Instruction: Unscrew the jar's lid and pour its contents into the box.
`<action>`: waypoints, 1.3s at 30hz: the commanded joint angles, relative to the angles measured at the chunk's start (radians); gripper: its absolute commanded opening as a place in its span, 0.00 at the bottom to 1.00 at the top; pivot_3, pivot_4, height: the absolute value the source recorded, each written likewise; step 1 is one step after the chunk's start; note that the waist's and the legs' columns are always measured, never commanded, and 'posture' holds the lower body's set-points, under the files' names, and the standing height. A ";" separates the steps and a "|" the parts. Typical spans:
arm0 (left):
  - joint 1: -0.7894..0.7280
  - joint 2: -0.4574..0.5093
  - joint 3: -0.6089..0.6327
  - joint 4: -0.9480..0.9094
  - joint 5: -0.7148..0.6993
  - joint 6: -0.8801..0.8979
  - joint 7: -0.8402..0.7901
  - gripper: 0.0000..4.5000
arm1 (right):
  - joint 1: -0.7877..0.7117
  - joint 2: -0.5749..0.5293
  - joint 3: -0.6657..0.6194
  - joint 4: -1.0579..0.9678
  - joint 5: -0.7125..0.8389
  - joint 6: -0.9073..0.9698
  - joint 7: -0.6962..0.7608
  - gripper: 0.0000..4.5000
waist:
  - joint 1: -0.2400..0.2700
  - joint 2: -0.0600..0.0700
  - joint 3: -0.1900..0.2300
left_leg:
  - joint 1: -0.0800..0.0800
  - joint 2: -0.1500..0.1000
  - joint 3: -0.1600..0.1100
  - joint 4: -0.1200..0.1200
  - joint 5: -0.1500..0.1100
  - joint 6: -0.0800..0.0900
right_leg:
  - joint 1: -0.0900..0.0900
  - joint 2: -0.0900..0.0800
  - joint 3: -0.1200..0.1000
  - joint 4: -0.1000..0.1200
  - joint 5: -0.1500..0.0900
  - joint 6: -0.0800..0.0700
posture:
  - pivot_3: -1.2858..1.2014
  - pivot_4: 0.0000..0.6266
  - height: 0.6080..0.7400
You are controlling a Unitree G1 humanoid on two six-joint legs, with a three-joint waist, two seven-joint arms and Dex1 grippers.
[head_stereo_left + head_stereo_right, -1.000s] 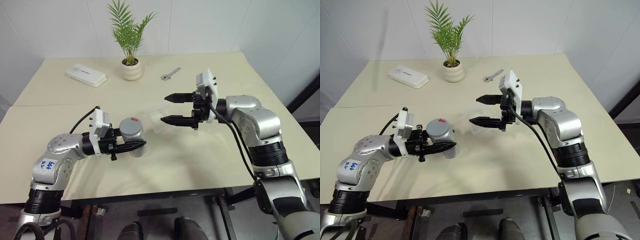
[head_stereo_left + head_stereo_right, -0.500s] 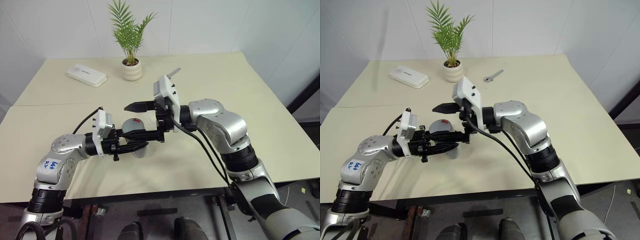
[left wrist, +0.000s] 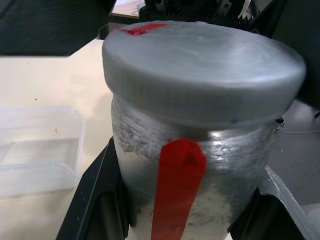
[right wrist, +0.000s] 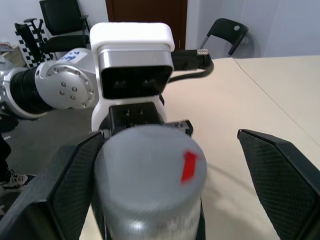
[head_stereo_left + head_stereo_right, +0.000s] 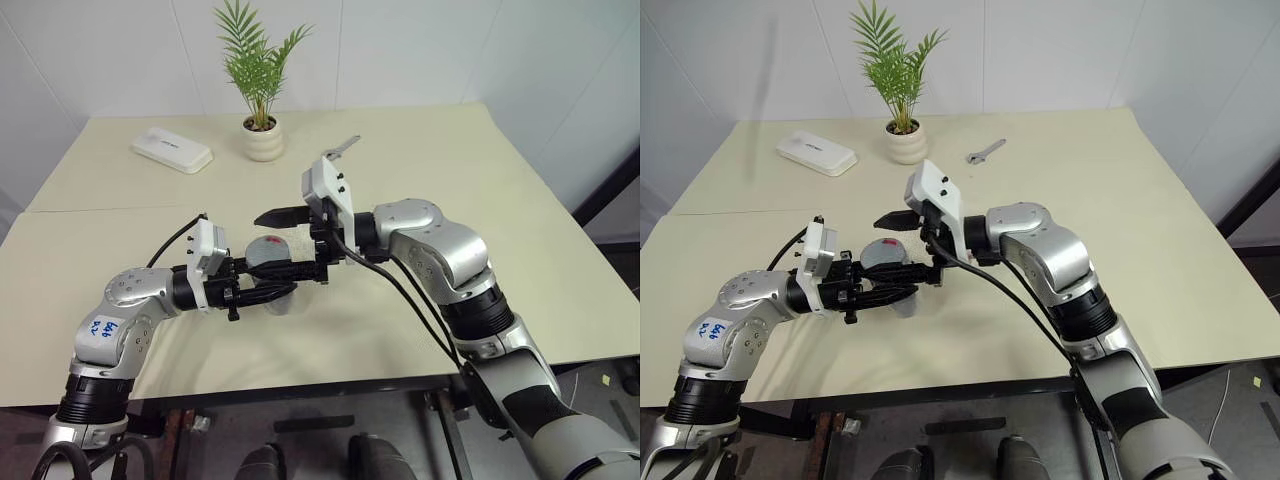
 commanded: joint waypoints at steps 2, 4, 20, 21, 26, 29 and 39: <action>-0.011 0.007 0.018 -0.020 -0.005 -0.032 -0.015 0.42 | -0.018 -0.048 -0.058 0.009 0.004 -0.013 0.014 1.00 | 0.000 0.000 0.000 | 0.000 0.000 0.000 0.000 0.000 0.000 | 0.000 0.000 0.000 0.000 0.000 0.000 | 0.52 0.24 1.00; -0.010 0.007 0.018 -0.019 -0.005 -0.033 -0.016 0.42 | -0.015 -0.062 -0.065 0.010 0.011 -0.012 0.025 1.00 | 0.000 0.000 0.000 | 0.000 0.000 0.000 0.000 0.000 0.000 | 0.000 0.000 0.000 0.000 0.000 0.000 | 0.52 0.24 1.00; 0.000 0.014 0.025 -0.008 -0.002 -0.040 -0.026 0.42 | -0.006 -0.118 -0.111 0.033 0.038 -0.008 0.080 1.00 | 0.000 0.000 0.000 | 0.000 0.000 0.000 0.000 0.000 0.000 | 0.000 0.001 0.000 0.000 0.000 0.000 | 0.52 0.24 1.00; 0.001 0.015 0.026 -0.009 -0.002 -0.040 -0.027 0.42 | -0.004 -0.120 -0.116 0.027 0.046 -0.003 0.089 1.00 | 0.001 0.000 0.000 | 0.000 0.000 0.000 0.000 0.000 0.000 | 0.000 0.001 0.000 0.000 0.000 0.000 | 0.52 0.24 1.00; 0.005 0.022 0.027 -0.007 0.000 -0.039 -0.031 0.42 | 0.012 -0.144 -0.129 -0.025 0.122 0.035 0.165 1.00 | 0.000 0.000 0.000 | -0.001 0.000 0.000 0.000 0.000 0.000 | 0.000 0.001 0.000 0.000 0.000 0.000 | 0.52 0.24 1.00; 0.005 0.025 0.026 -0.006 0.000 -0.039 -0.031 0.42 | -0.004 -0.123 -0.127 -0.027 0.126 0.047 0.143 1.00 | 0.000 0.000 0.000 | 0.000 0.001 0.000 0.000 0.000 0.000 | 0.000 0.001 0.000 0.000 0.000 0.000 | 0.52 0.24 1.00; -0.004 0.016 0.012 -0.002 0.004 -0.038 -0.029 0.42 | -0.031 -0.018 -0.035 -0.050 0.080 0.081 0.038 1.00 | 0.000 0.000 0.000 | -0.001 0.002 0.000 0.001 0.000 -0.001 | -0.001 0.002 0.001 0.001 0.000 0.000 | 0.52 0.24 1.00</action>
